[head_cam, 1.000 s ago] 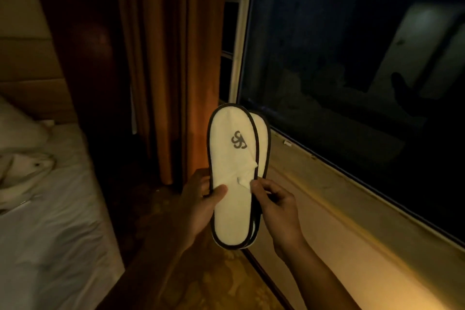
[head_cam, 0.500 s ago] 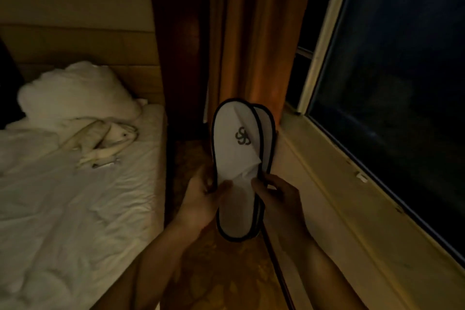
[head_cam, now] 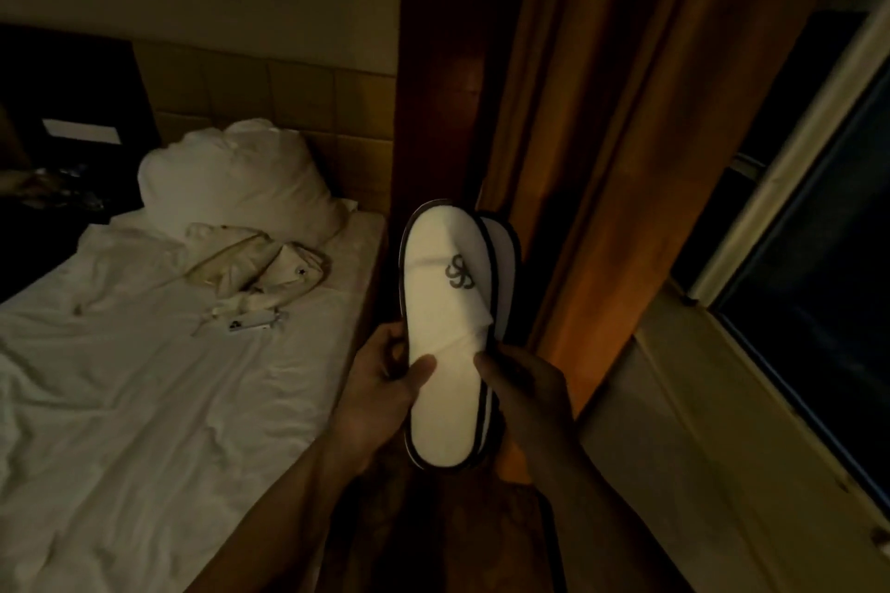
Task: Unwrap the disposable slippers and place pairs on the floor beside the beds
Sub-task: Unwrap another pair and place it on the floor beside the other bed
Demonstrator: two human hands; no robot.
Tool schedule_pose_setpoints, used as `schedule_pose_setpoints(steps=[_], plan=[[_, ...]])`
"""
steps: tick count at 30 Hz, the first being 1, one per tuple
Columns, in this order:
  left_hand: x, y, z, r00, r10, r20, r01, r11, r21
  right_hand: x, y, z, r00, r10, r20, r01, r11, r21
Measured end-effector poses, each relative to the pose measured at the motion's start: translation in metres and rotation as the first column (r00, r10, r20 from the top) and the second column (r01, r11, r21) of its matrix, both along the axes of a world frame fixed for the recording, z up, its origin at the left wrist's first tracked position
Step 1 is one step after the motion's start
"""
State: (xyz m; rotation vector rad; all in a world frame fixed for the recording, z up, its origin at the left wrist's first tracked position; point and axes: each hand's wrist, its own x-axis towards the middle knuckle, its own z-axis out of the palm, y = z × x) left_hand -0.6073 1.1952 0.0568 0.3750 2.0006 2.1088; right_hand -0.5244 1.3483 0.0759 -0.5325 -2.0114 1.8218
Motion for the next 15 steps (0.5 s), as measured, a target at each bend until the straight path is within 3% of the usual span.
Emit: schedule_pose_setpoints(steps=[9,15], plan=[[-0.076,0.007,-0.002,0.959,0.281,0.031,-0.280,0.960,-0.020,-0.128,0.026,-0.013,0.978,0.200,0.067,-0.198,0.980,-0.032],[-0.089,0.005,0.001,0.854,0.520,0.020,-0.519,0.854,-0.042,-0.198,0.028,-0.012,0.863,0.504,0.027,-0.503,0.864,-0.032]])
